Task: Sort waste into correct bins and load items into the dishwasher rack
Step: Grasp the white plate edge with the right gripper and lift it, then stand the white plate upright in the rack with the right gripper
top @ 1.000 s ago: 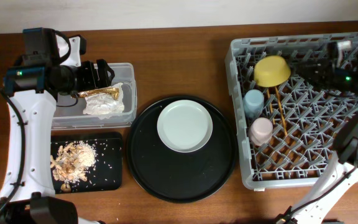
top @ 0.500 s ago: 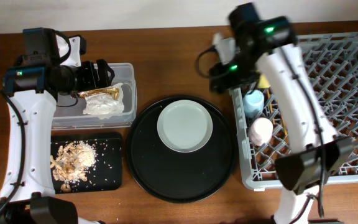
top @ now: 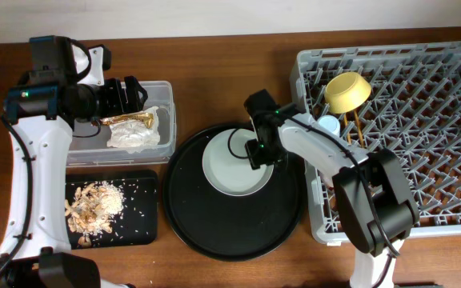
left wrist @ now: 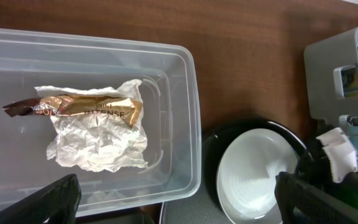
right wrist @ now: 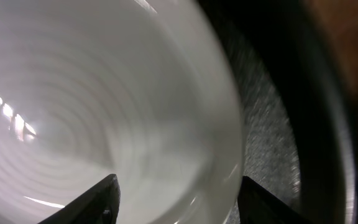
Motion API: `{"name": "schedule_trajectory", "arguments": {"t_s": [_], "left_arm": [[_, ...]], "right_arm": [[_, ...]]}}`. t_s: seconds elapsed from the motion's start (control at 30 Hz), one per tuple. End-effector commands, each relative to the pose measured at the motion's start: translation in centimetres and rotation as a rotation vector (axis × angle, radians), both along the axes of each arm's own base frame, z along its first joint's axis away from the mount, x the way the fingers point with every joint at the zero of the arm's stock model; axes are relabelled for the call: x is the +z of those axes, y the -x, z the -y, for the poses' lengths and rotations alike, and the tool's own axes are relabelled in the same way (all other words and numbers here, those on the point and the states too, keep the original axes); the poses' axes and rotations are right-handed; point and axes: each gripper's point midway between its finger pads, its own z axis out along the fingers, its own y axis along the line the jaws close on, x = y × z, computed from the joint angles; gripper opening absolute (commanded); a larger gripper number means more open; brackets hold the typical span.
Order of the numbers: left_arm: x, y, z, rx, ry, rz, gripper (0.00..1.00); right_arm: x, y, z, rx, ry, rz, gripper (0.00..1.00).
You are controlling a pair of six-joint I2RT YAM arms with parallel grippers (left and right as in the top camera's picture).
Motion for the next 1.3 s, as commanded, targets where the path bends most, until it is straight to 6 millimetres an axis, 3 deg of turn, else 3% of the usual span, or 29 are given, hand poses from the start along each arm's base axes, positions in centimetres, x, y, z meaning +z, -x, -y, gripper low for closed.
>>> {"name": "schedule_trajectory", "arguments": {"t_s": [0.0, 0.13, 0.17, 0.2, 0.3, 0.33, 0.37, 0.43, 0.47, 0.5, 0.53, 0.6, 0.7, 0.73, 0.8, 0.83, 1.03, 1.1, 1.2, 1.23, 1.27], "left_arm": [[0.0, 0.0, 0.0, -0.007, -0.005, 0.004, 0.99], [0.0, 0.0, 0.0, -0.007, -0.004, 0.004, 0.99], [0.0, 0.0, 0.0, -0.007, -0.005, 0.004, 0.99], [0.0, 0.0, 0.0, -0.007, -0.004, 0.004, 0.99], [0.0, 0.0, 0.0, -0.006, -0.004, 0.004, 0.99], [0.0, 0.0, 0.0, -0.007, -0.004, 0.004, 0.99], [0.0, 0.0, 0.0, -0.006, -0.004, 0.004, 0.99], [0.0, 0.0, 0.0, -0.006, -0.004, 0.004, 0.99], [0.0, 0.0, 0.0, -0.006, -0.004, 0.004, 0.99], [0.0, 0.0, 0.0, -0.007, -0.005, 0.004, 0.99], [0.0, 0.0, 0.0, -0.007, -0.005, 0.004, 0.99], [0.0, 0.0, 0.0, -0.007, -0.004, 0.004, 0.99], [0.0, 0.0, 0.0, -0.006, -0.004, 0.004, 0.99], [0.0, 0.0, 0.0, -0.007, -0.005, 0.004, 0.99], [0.0, 0.0, 0.0, -0.007, -0.004, 0.004, 0.99], [0.0, 0.0, 0.0, -0.007, -0.005, 0.004, 0.99], [0.0, 0.0, 0.0, -0.006, -0.004, 0.004, 0.99], [0.0, 0.0, 0.0, -0.006, -0.004, 0.004, 0.99], [0.0, 0.0, 0.0, -0.007, -0.005, 0.004, 0.99], [0.0, 0.0, 0.0, -0.007, -0.004, 0.004, 0.99], [0.0, 0.0, 0.0, -0.007, -0.005, 0.004, 0.99]], "right_arm": [[-0.9, 0.0, 0.6, -0.015, 0.011, 0.023, 0.5], [-1.1, -0.2, 0.6, -0.016, 0.013, 0.035, 0.3], [-1.1, -0.1, 0.6, -0.016, 0.013, 0.033, 0.2], [-1.1, -0.2, 0.6, -0.016, 0.012, 0.035, 0.04], [0.1, -0.9, 0.3, -0.016, 0.002, 0.057, 0.04], [2.6, -2.0, -0.2, -0.004, -0.019, 0.103, 0.04], [7.2, -3.5, -0.6, 0.049, -0.034, 0.211, 0.04], [13.6, -5.0, 2.3, 0.009, 0.072, 0.377, 0.04], [19.6, -5.4, 6.8, -0.069, 0.228, 0.522, 0.04], [24.2, -5.2, 11.1, -0.106, 0.393, 0.639, 0.04], [30.7, -4.0, 17.9, -0.19, 0.669, 0.767, 0.04], [34.7, -1.9, 24.5, -0.253, 0.895, 0.76, 0.04], [34.4, -0.2, 32.3, -0.434, 0.989, 0.656, 0.04], [33.6, -0.2, 33.8, -0.456, 0.986, 0.623, 0.04], [31.8, -0.9, 34.8, -0.45, 0.939, 0.583, 0.04], [29.9, -1.8, 35.4, -0.437, 0.927, 0.536, 0.04], [22.4, -4.6, 35.7, -0.389, 0.918, 0.365, 0.04], [20.5, -5.6, 34.6, -0.359, 0.821, 0.36, 0.04], [19.7, -6.6, 33.3, -0.335, 0.721, 0.386, 0.05], [19.4, -7.3, 32.5, -0.322, 0.66, 0.41, 0.14], [19.3, -7.7, 32.2, -0.318, 0.634, 0.424, 0.15]]}}
